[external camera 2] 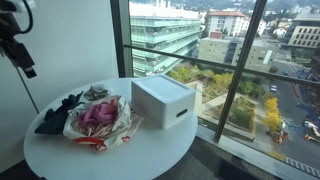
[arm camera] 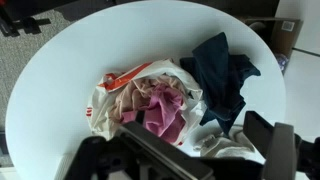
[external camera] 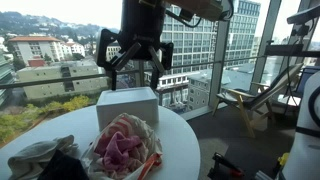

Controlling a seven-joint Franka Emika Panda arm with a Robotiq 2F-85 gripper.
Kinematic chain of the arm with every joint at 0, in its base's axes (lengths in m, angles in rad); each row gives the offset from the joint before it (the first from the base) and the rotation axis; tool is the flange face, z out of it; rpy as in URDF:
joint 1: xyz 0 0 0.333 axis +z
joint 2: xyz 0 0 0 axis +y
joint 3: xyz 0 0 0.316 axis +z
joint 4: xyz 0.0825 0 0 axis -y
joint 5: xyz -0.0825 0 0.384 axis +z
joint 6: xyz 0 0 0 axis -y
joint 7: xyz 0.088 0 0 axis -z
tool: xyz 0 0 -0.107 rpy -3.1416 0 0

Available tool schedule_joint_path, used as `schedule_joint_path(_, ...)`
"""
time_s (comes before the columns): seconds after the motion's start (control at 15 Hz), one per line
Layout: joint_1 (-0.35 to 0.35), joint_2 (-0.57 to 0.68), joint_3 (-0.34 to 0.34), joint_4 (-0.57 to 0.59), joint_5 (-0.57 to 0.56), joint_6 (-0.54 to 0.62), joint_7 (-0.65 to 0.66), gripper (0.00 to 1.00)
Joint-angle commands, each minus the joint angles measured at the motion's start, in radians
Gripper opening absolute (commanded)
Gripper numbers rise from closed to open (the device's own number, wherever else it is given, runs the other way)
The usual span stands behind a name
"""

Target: Put the t-shirts on top of the white storage container.

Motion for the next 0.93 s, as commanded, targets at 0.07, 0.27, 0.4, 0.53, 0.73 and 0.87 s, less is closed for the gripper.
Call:
schedule_joint_path(0.07, 0.005, -0.001, -0.004, 0.011, -0.004, -0.002, 0.003, 1.0)
schedule_joint_path(0.27, 0.004, -0.004, -0.004, 0.015, -0.004, -0.002, 0.003, 1.0)
schedule_joint_path(0.4, 0.004, -0.004, -0.004, 0.015, -0.004, -0.002, 0.003, 1.0)
schedule_joint_path(0.53, 0.004, -0.004, -0.004, 0.015, -0.004, -0.002, 0.003, 1.0)
schedule_joint_path(0.73, 0.002, 0.102, 0.005, -0.025, 0.039, 0.113, 0.004, 1.0)
schedule_joint_path(0.87, 0.005, 0.18, 0.013, -0.046, 0.054, 0.192, 0.01, 1.0)
